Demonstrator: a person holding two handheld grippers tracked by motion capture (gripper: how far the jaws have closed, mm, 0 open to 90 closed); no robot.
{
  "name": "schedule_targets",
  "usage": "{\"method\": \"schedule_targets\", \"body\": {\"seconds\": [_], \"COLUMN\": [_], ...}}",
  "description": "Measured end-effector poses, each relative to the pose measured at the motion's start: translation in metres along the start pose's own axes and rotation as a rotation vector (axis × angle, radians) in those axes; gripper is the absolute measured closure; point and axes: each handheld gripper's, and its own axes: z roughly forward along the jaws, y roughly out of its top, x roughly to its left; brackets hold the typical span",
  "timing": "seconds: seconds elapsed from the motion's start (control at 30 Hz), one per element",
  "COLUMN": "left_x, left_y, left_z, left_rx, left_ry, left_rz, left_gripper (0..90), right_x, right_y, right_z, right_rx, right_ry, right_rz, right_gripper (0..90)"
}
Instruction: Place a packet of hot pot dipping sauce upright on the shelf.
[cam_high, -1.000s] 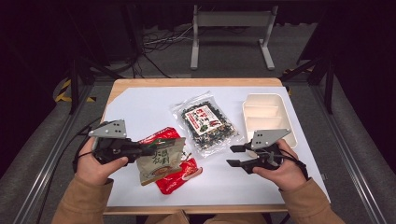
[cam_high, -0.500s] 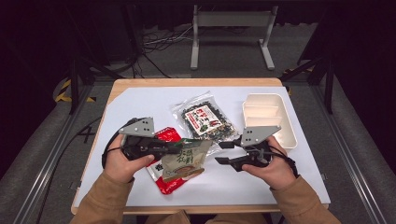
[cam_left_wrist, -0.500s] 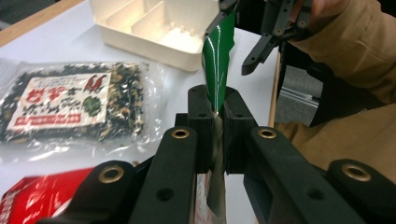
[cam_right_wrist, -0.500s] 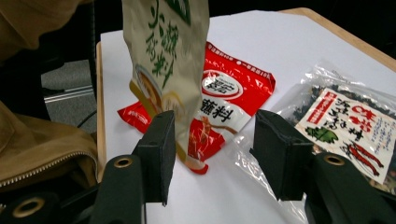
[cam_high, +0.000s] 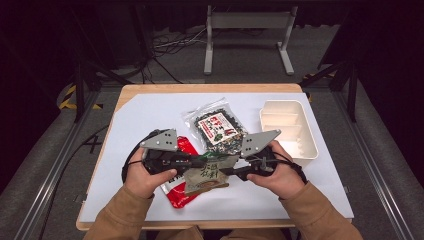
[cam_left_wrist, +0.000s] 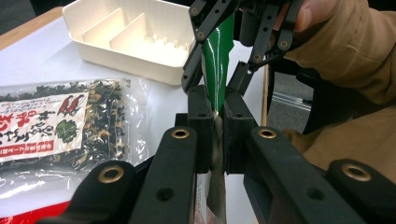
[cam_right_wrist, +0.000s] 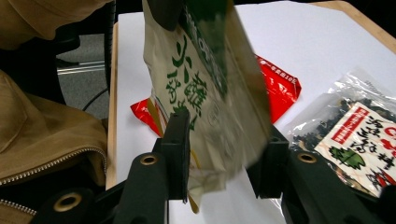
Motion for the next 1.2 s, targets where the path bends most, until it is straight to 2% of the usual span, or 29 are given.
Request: {"method": "schedule_targets", "body": {"seconds": [0.17,0.27,0.4,0.67,0.7,0.77,0.83,0.9,1.13,1.2], "left_x": [-0.001,-0.002,-0.001,-0.002,-0.002,-0.003,-0.004,-0.006,-0.004,-0.002], "left_y": [0.0,0.0,-0.001,-0.002,-0.003,-0.003,-0.003,-0.003,-0.007,-0.008], "left_z": [0.003,0.004,0.004,0.007,0.007,0.007,0.006,0.005,0.0,-0.003], "left_rx": [-0.015,-0.013,-0.018,-0.044,-0.054,-0.085,-0.1,-0.092,-0.073,-0.07], "left_ry": [0.0,-0.001,0.001,0.017,0.018,0.003,-0.01,0.031,0.102,0.13], "left_rz": [0.009,0.015,0.013,0.024,0.019,0.002,0.006,0.021,0.042,0.062], "left_gripper": [84.7,84.6,83.8,79.3,76.6,62.6,49.8,39.2,26.5,23.7], "right_x": [-0.003,-0.002,-0.002,-0.003,-0.003,-0.003,-0.004,-0.005,-0.011,-0.014], "right_y": [0.003,0.005,0.006,0.008,0.008,0.009,0.009,0.009,0.007,0.007], "right_z": [0.007,0.009,0.007,0.001,0.0,-0.002,-0.005,-0.009,-0.026,-0.033], "right_rx": [0.022,0.048,0.068,0.083,0.085,0.091,0.098,0.103,0.105,0.109], "right_ry": [0.032,0.042,0.078,0.069,0.071,0.072,0.064,0.047,-0.016,-0.034], "right_rz": [0.004,-0.003,0.003,0.024,0.028,0.032,0.031,0.027,0.016,0.019], "right_gripper": [67.7,78.4,87.9,89.0,89.1,89.1,89.1,89.1,89.1,89.1]}}
